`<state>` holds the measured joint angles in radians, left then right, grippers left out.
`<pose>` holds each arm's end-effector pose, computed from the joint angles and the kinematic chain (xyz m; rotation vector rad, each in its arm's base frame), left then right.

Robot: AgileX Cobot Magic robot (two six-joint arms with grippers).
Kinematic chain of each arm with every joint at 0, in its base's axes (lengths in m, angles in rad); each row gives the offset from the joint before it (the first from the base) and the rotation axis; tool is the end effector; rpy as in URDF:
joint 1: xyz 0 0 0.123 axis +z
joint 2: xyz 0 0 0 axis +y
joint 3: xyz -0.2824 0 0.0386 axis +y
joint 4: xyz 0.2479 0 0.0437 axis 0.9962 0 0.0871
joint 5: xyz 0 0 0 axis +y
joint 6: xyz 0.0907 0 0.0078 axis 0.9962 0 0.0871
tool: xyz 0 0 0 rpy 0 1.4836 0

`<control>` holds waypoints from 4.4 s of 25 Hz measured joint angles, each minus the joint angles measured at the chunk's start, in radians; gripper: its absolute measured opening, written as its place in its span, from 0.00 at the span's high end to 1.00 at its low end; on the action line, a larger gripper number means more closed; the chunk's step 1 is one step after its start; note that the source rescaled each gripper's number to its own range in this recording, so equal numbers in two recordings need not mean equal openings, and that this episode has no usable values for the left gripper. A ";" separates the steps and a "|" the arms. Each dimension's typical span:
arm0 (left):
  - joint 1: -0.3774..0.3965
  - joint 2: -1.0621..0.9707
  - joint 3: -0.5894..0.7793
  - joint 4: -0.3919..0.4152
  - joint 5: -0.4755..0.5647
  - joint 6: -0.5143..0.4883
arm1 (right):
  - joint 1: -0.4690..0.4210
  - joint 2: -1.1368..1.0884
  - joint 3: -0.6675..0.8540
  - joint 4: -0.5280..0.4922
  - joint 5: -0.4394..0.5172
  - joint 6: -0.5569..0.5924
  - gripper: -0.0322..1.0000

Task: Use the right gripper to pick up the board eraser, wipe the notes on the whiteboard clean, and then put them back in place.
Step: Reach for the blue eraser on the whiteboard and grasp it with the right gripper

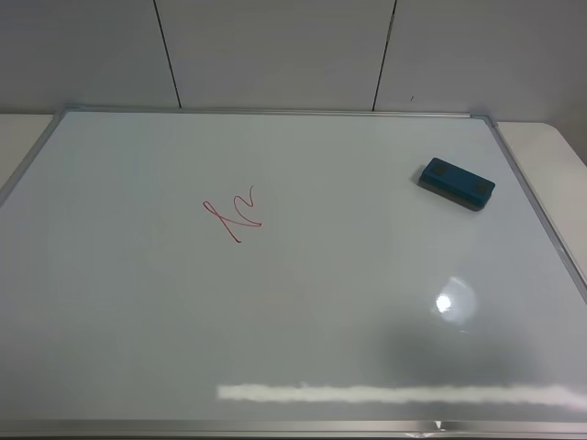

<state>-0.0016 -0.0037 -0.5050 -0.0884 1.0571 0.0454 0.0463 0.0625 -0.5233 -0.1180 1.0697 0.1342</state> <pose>-0.0060 -0.0070 0.2791 0.0520 2.0291 -0.0780 0.0022 -0.0093 0.2835 0.0950 2.0845 -0.0330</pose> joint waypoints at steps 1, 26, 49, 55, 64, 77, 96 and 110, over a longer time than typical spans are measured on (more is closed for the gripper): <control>0.000 0.000 0.000 0.000 0.000 0.000 | 0.000 0.038 -0.007 0.001 0.008 -0.005 0.00; 0.000 0.000 0.000 0.000 0.000 0.000 | 0.022 1.417 -0.724 0.253 -0.118 -0.704 0.00; 0.000 0.000 0.000 0.000 0.000 0.000 | -0.037 1.875 -0.838 0.360 -0.260 -0.943 0.00; 0.000 0.000 0.000 0.000 0.000 0.000 | -0.049 1.954 -0.867 0.406 -0.313 -1.027 0.00; 0.000 0.000 0.000 0.000 0.000 0.000 | -0.060 2.037 -0.942 0.485 -0.284 -1.075 0.00; 0.000 0.000 0.000 0.000 0.000 0.000 | -0.060 2.069 -0.942 0.494 -0.270 -1.075 0.00; 0.000 0.000 0.000 0.000 0.000 0.000 | -0.060 2.072 -0.942 0.466 -0.265 -1.075 0.00; 0.000 0.000 0.000 0.000 0.000 0.000 | -0.060 2.072 -0.942 0.442 -0.262 -1.064 0.94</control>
<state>-0.0016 -0.0037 -0.5050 -0.0884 1.0571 0.0454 -0.0134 2.1347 -1.4650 0.3244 0.8082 -0.9300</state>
